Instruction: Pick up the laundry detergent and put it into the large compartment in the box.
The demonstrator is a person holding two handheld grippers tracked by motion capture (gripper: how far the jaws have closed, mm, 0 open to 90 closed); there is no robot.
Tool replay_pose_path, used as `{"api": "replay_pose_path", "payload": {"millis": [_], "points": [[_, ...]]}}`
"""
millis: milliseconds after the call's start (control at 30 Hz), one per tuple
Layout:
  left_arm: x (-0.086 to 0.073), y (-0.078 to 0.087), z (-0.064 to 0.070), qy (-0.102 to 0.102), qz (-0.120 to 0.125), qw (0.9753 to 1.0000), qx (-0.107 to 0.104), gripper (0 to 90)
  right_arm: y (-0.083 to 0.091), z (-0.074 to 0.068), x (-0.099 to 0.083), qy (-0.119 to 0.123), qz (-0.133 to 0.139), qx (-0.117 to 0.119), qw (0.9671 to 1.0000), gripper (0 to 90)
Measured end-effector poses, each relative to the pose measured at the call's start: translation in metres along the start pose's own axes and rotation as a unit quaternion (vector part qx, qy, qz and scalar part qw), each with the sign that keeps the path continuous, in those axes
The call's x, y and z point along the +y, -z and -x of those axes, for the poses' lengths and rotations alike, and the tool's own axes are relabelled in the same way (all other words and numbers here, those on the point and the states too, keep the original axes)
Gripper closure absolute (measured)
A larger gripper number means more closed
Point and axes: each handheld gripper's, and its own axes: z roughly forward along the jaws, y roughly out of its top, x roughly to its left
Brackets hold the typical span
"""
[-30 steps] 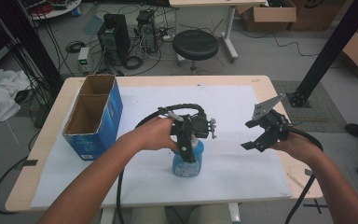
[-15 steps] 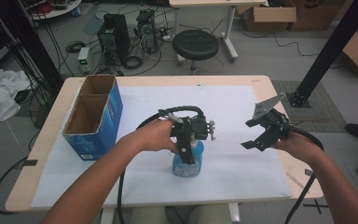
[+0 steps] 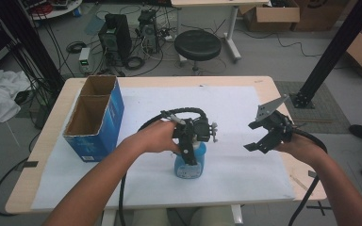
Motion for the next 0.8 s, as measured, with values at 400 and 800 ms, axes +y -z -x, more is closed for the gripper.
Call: {"api": "replay_pose_path", "payload": {"millis": [400, 800], "points": [[-0.0012, 0.0001, -0.0004, -0.001, 0.002, 1.0000, 0.005, 29.7, -0.0023, 0.0005, 0.0007, 0.003, 0.000, 0.002, 1.0000, 15.9], [-0.0021, 0.0004, -0.0001, -0.003, 0.005, 1.0000, 0.003, 33.6, -0.0022, 0.0007, 0.0007, 0.002, 0.001, 0.004, 1.0000, 15.9]]}}
